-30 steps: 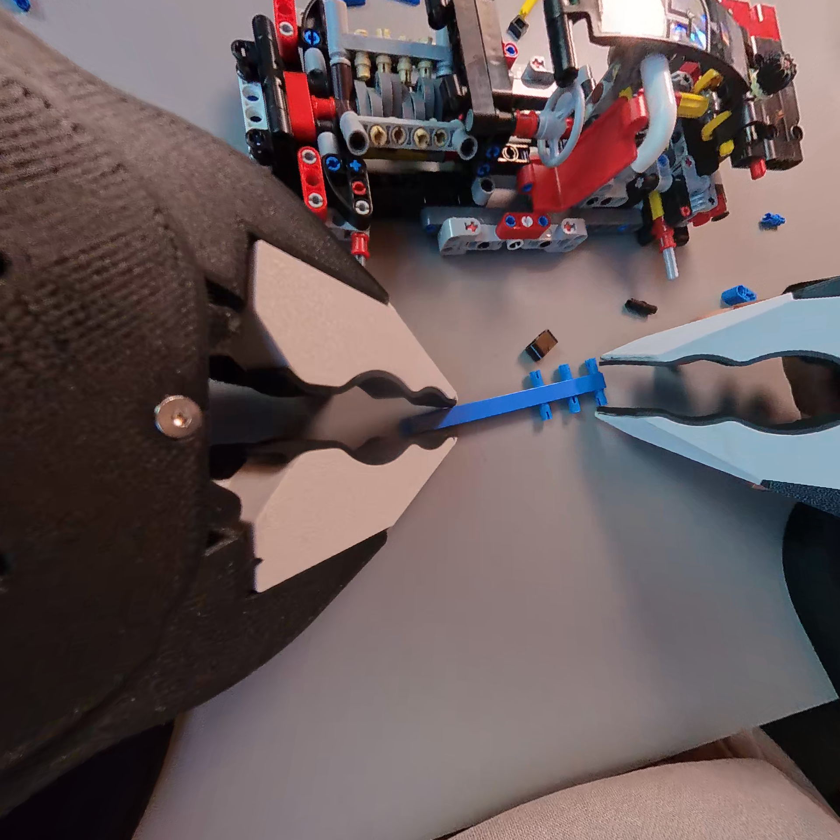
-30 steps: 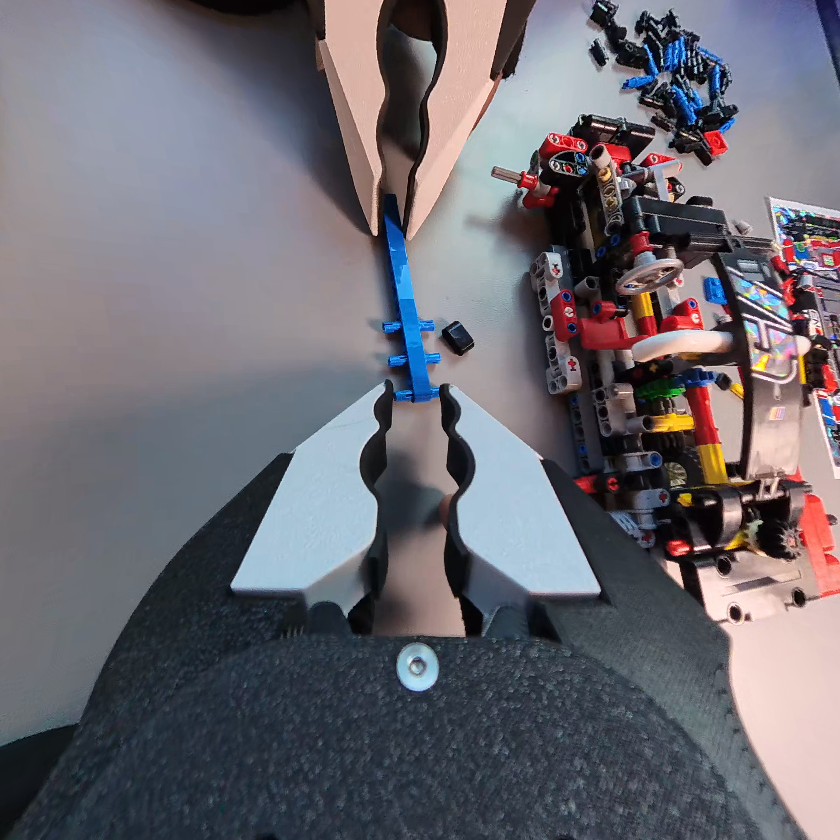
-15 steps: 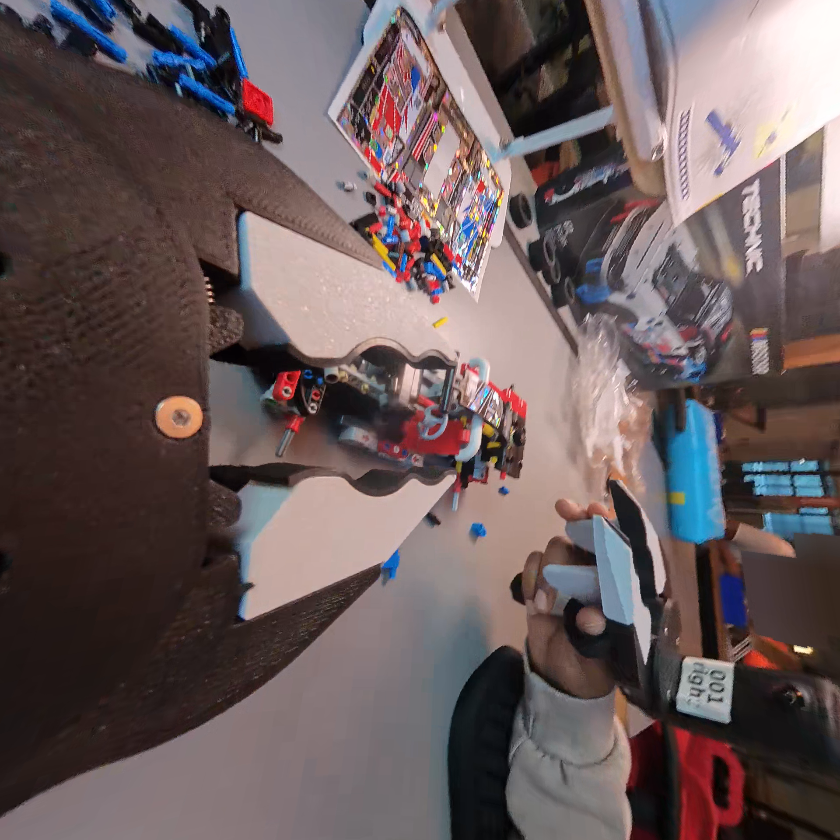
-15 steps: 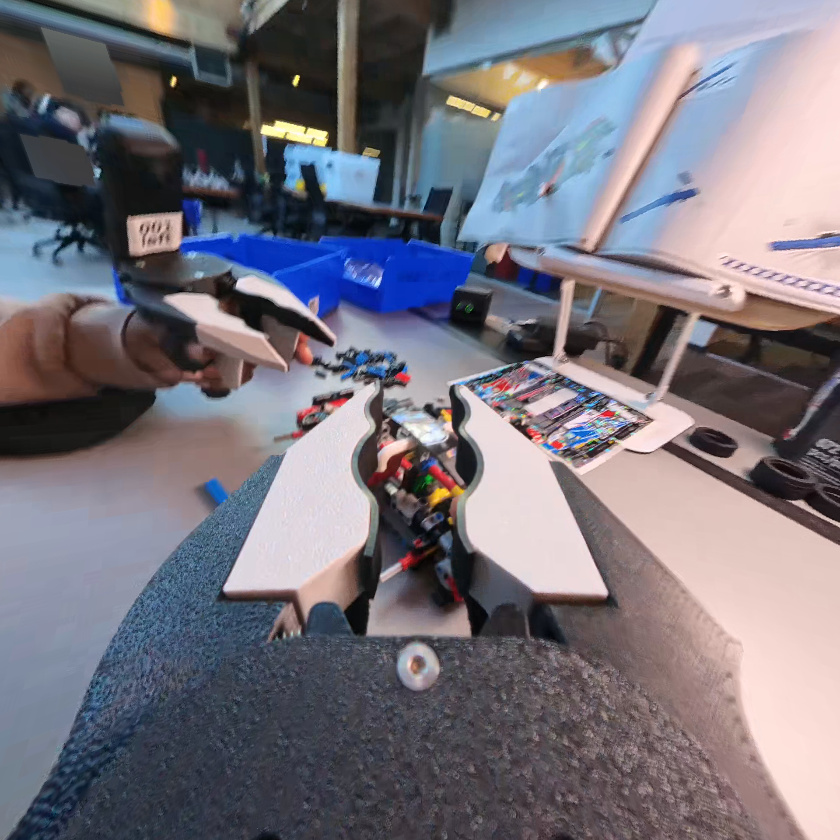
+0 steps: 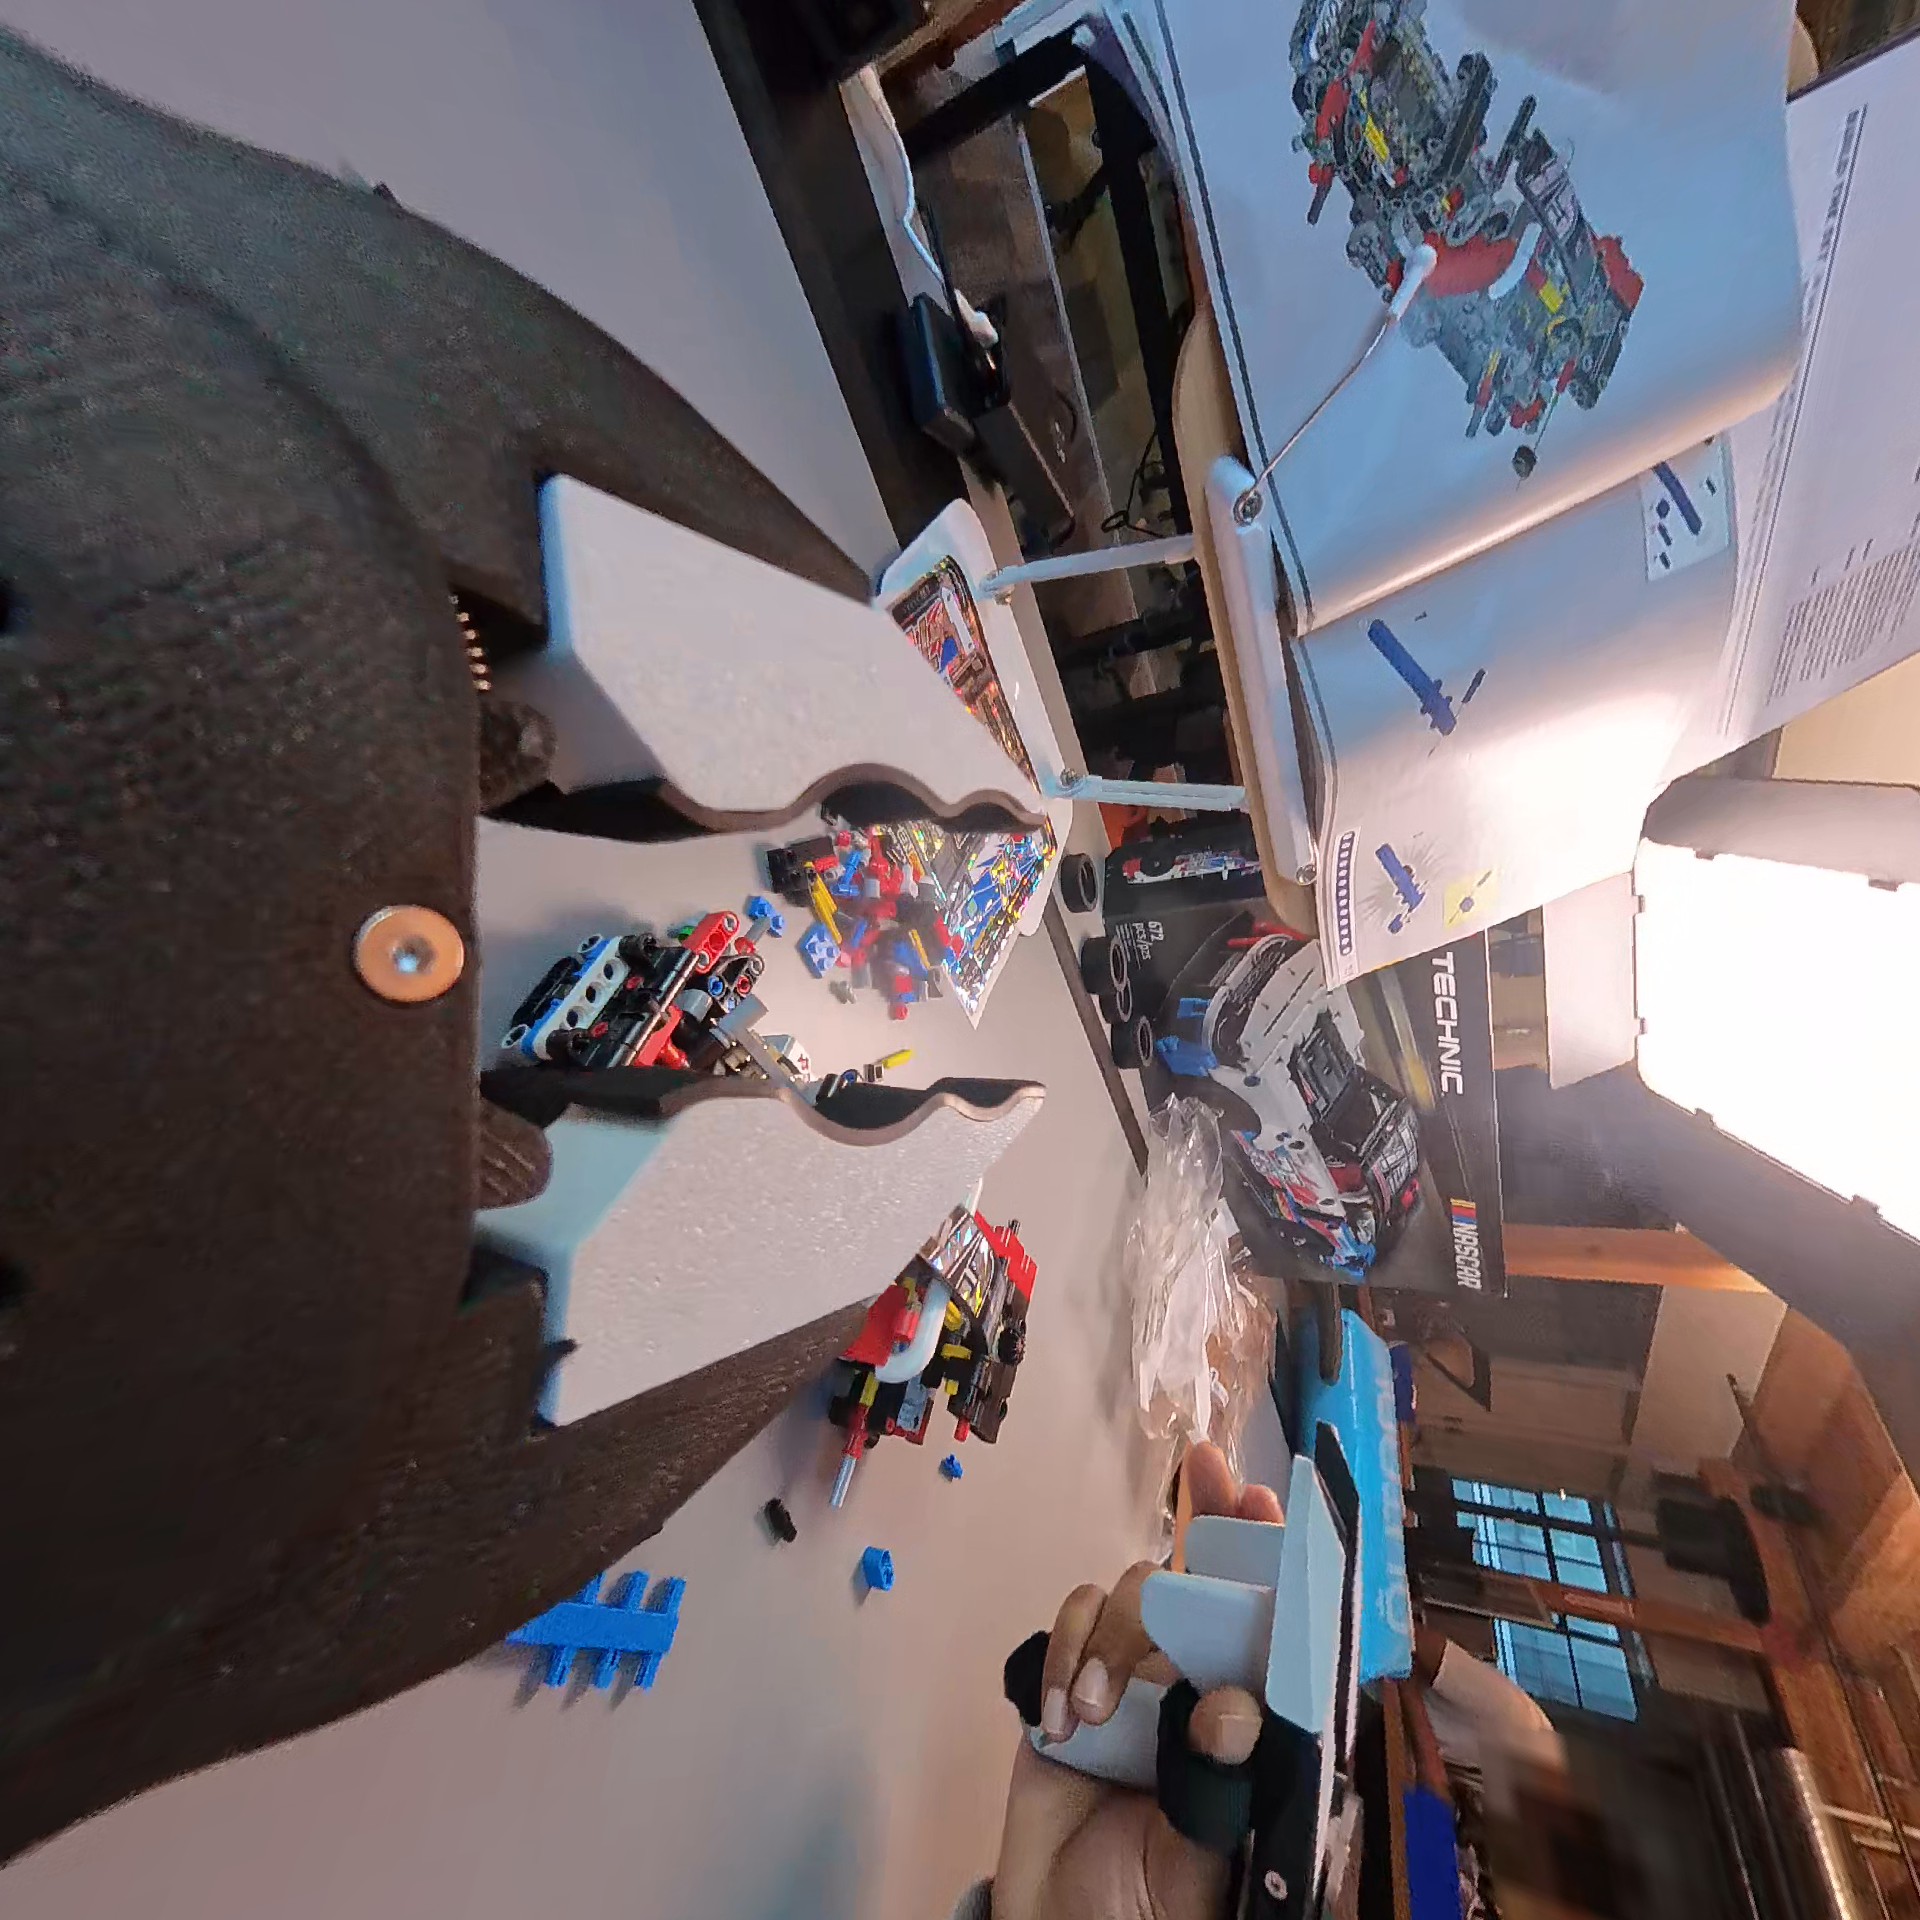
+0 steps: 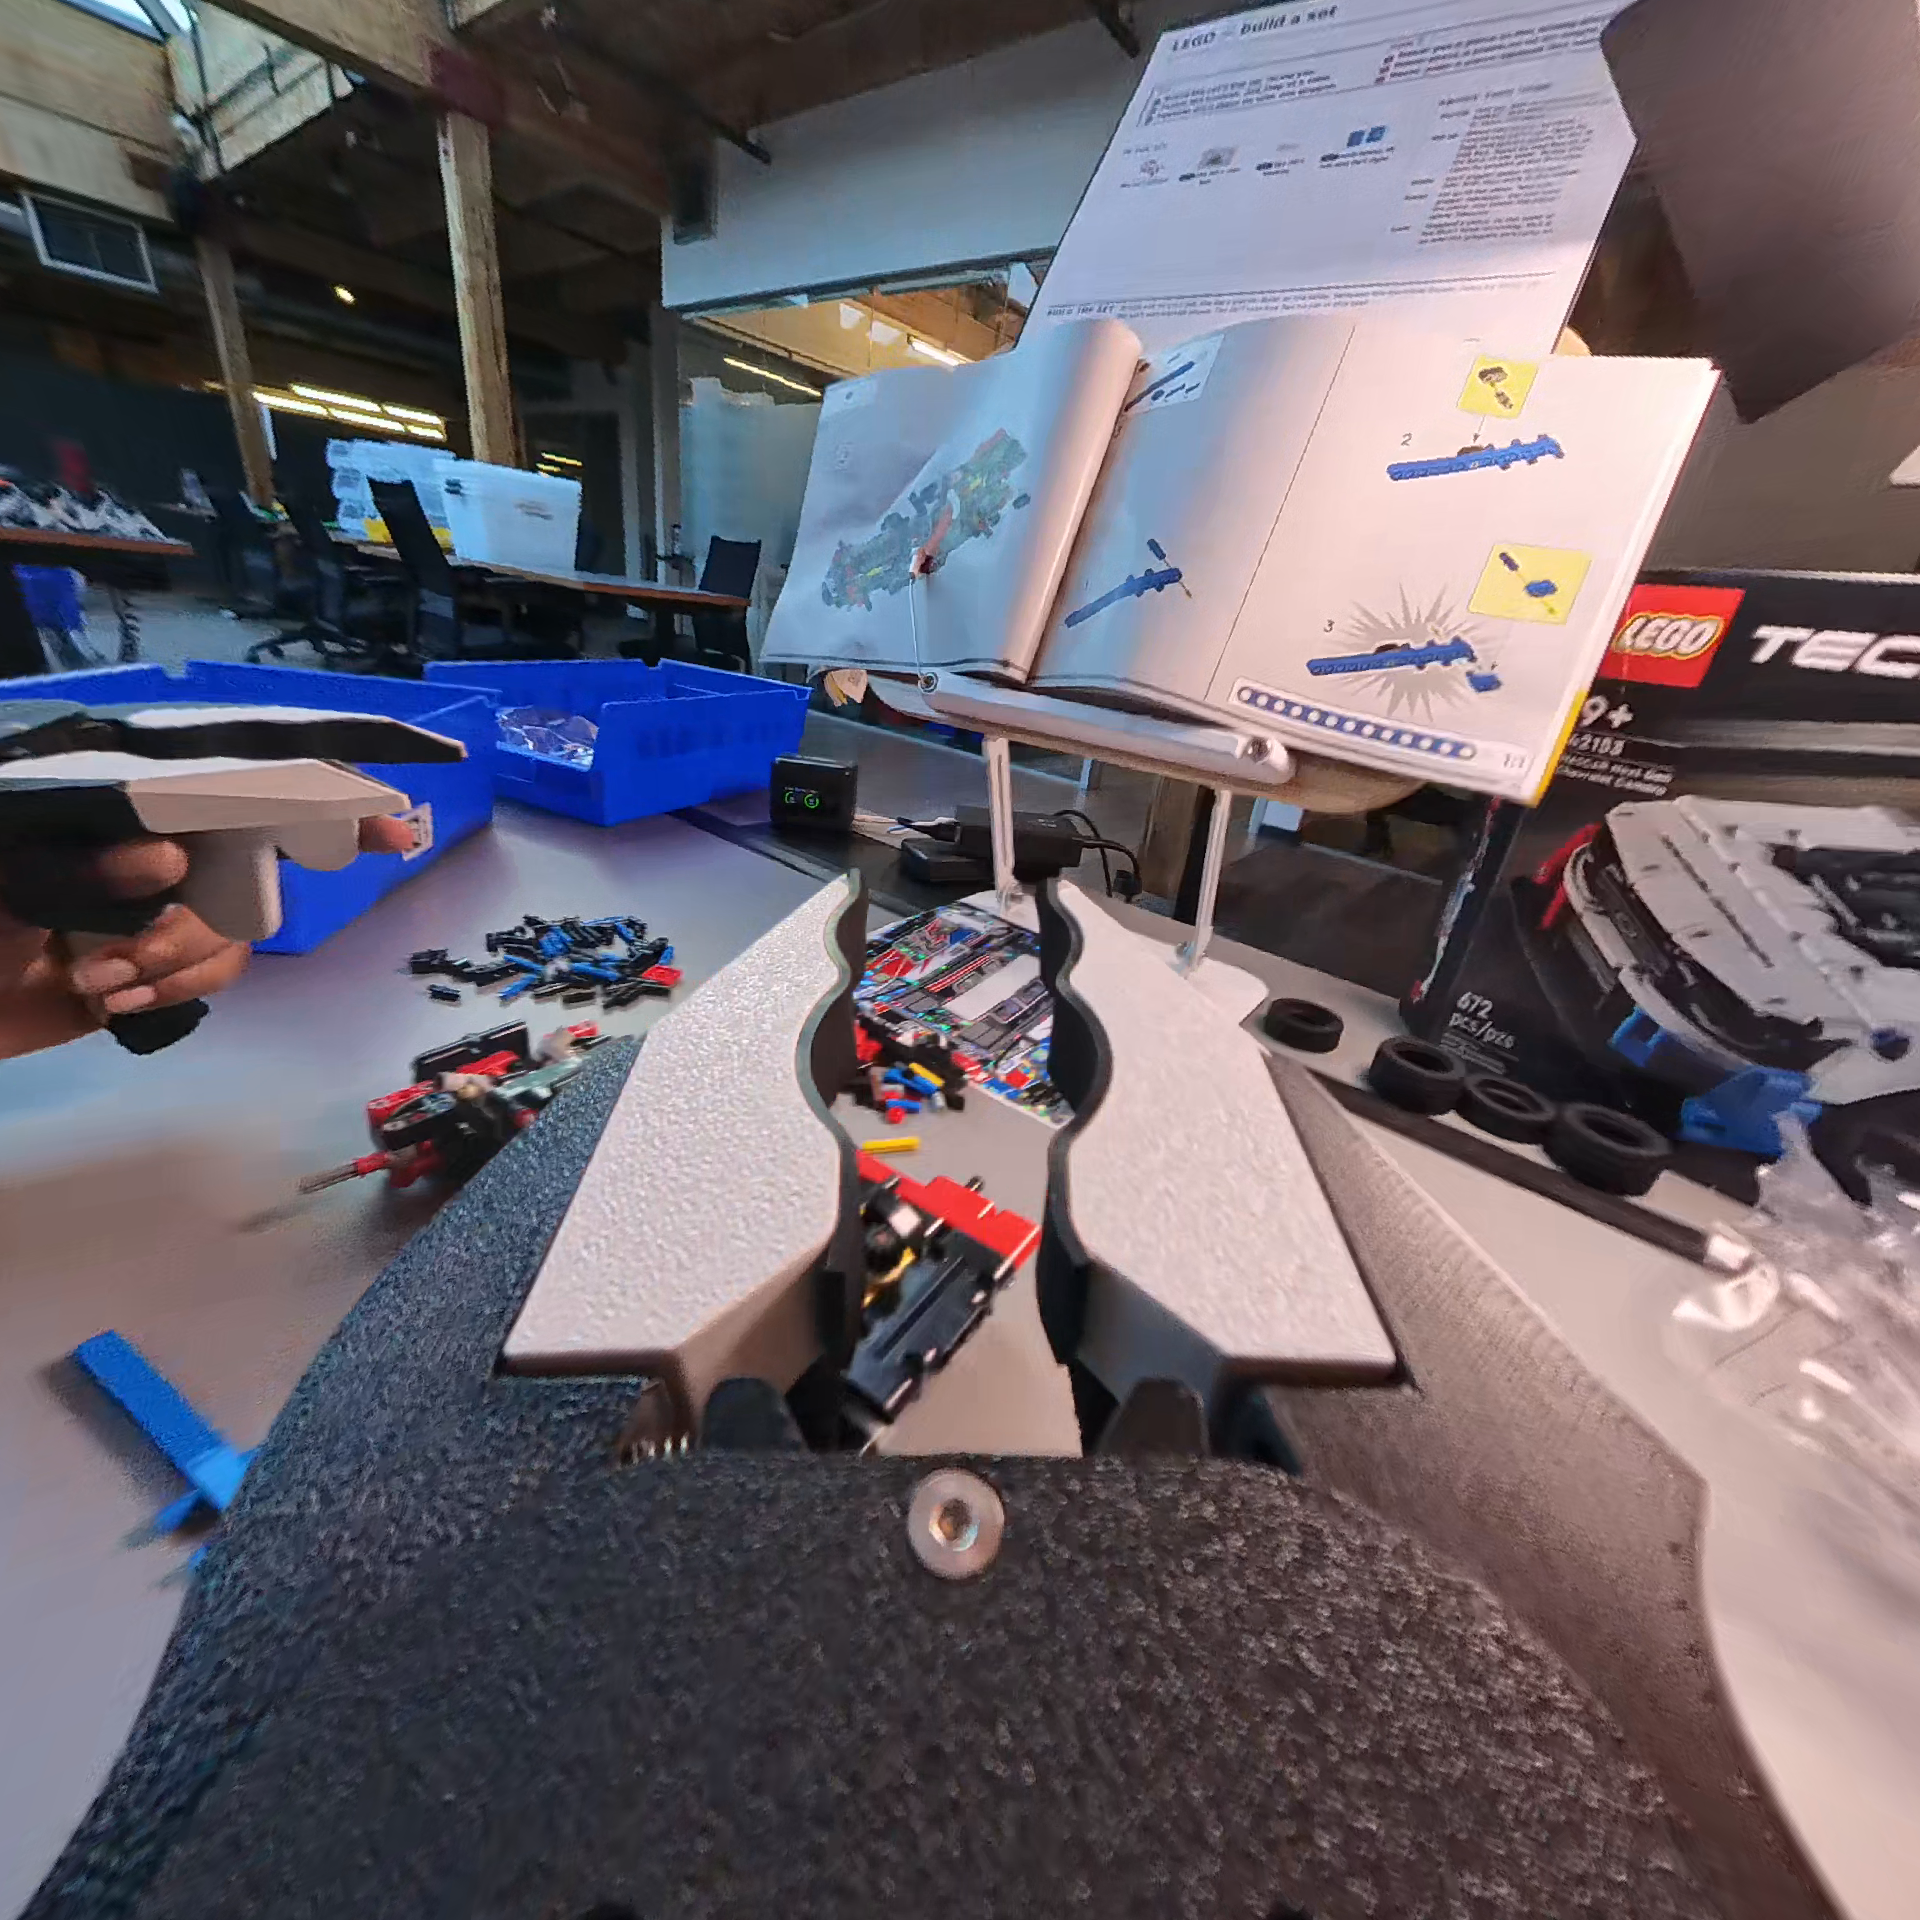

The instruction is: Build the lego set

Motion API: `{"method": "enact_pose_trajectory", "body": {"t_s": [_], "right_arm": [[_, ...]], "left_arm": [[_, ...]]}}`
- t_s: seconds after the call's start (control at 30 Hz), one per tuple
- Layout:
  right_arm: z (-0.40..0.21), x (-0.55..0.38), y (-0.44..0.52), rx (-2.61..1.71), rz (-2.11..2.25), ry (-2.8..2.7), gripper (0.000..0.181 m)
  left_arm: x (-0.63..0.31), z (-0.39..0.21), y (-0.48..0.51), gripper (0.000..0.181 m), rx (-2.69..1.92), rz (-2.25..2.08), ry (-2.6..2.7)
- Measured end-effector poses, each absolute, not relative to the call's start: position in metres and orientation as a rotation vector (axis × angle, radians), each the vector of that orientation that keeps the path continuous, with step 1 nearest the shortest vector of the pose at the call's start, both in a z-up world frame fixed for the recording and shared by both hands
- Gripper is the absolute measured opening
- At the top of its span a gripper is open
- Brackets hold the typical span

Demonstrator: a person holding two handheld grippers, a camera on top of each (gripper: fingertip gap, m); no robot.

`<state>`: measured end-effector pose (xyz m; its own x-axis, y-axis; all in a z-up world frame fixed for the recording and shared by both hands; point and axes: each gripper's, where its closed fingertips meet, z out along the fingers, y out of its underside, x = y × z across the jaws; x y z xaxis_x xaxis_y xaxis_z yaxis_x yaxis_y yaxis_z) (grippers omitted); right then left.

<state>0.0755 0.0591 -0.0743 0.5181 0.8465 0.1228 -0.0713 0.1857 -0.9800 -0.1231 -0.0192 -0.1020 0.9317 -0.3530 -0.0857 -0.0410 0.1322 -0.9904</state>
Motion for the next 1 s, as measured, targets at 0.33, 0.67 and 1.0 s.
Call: {"method": "enact_pose_trajectory", "body": {"t_s": [0.33, 0.67, 1.0], "right_arm": [[0.045, 0.011, 0.212, -1.099, 0.591, -0.744, 0.019], [0.093, -0.038, 0.361, -1.237, 0.539, -0.630, 0.011], [0.085, -0.036, 0.386, -1.292, 0.476, -0.648, 0.007]], "left_arm": [[-0.131, -0.102, -0.015, 0.044, -1.421, -0.222, 0.310], [-0.130, -0.103, -0.016, 0.040, -1.427, -0.191, 0.345], [-0.121, -0.109, -0.015, 0.038, -1.448, -0.206, 0.394]]}}
